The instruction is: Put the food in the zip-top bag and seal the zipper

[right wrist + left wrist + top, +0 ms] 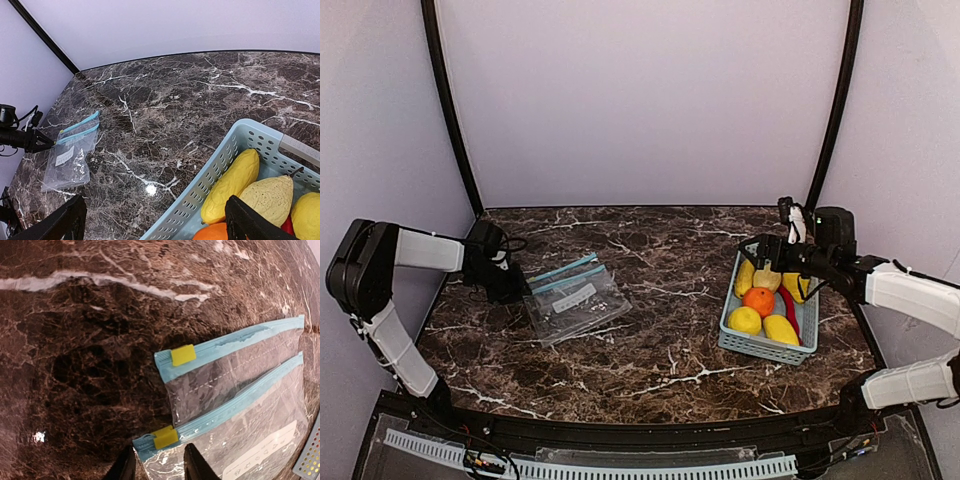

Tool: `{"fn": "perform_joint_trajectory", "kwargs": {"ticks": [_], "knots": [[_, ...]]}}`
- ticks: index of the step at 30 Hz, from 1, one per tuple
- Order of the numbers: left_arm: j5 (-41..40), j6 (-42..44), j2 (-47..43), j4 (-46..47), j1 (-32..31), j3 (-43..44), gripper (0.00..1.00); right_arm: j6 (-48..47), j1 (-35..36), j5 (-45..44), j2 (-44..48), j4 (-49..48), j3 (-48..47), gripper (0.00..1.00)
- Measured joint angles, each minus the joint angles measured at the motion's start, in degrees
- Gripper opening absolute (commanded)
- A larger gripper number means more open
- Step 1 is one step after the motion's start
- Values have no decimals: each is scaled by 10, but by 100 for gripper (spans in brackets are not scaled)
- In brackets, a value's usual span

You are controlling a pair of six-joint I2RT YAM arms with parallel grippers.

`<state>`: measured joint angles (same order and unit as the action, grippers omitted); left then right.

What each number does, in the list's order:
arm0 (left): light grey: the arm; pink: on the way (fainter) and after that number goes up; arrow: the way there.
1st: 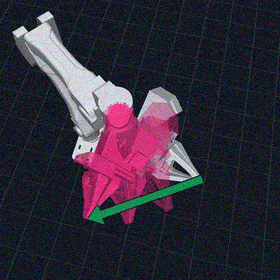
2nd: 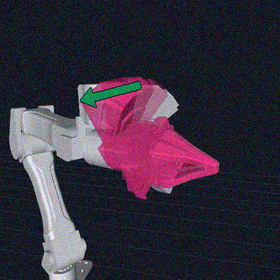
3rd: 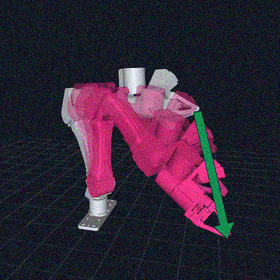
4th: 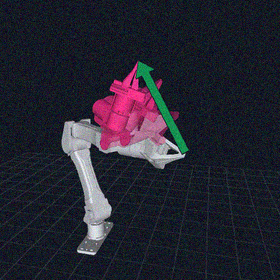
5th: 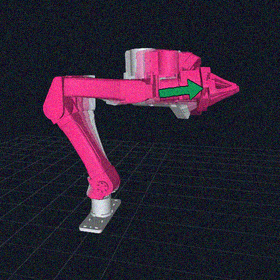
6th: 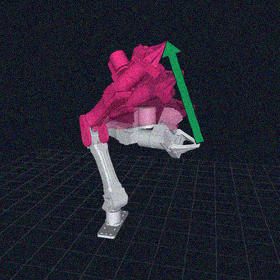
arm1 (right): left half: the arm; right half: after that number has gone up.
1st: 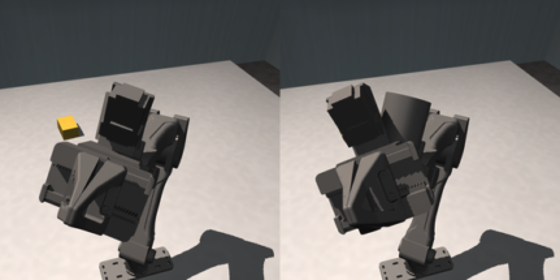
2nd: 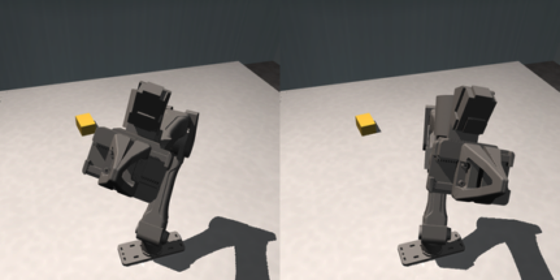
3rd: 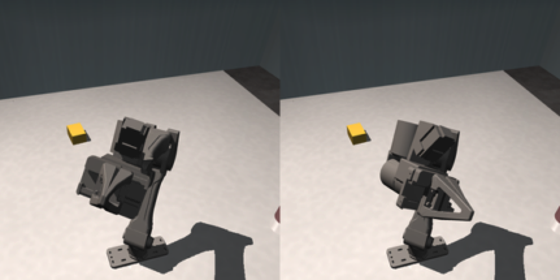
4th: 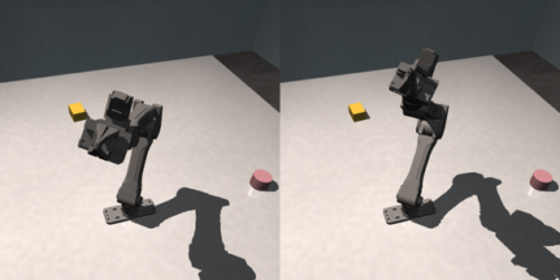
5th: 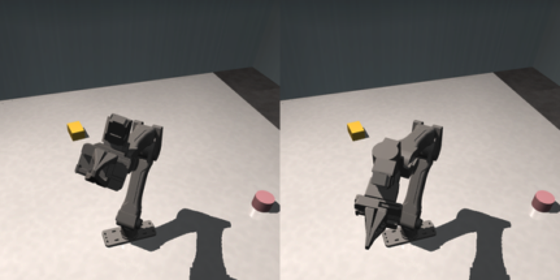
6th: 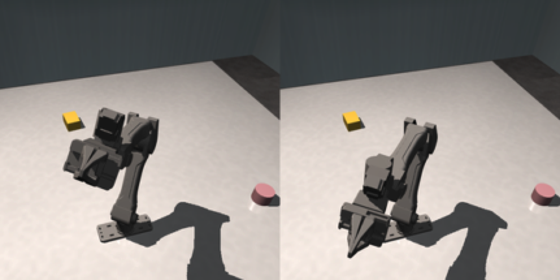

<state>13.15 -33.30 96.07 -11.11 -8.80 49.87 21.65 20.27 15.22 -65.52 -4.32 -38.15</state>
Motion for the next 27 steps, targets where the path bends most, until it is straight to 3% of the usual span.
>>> {"fn": "perform_joint_trajectory", "kwargs": {"ticks": [5,7,18,27], "knots": [[-16,0,5,-3,0,2,4,0,2,-1,0,0,0,94],[-20,-3,7,-4,0,3,1,1,3,-2,0,-1,1,94],[-6,9,0,11,0,-12,1,1,8,-7,0,-4,1,94],[59,69,-90,33,-23,-51,1,-3,25,-7,-1,8,-5,94]]}}
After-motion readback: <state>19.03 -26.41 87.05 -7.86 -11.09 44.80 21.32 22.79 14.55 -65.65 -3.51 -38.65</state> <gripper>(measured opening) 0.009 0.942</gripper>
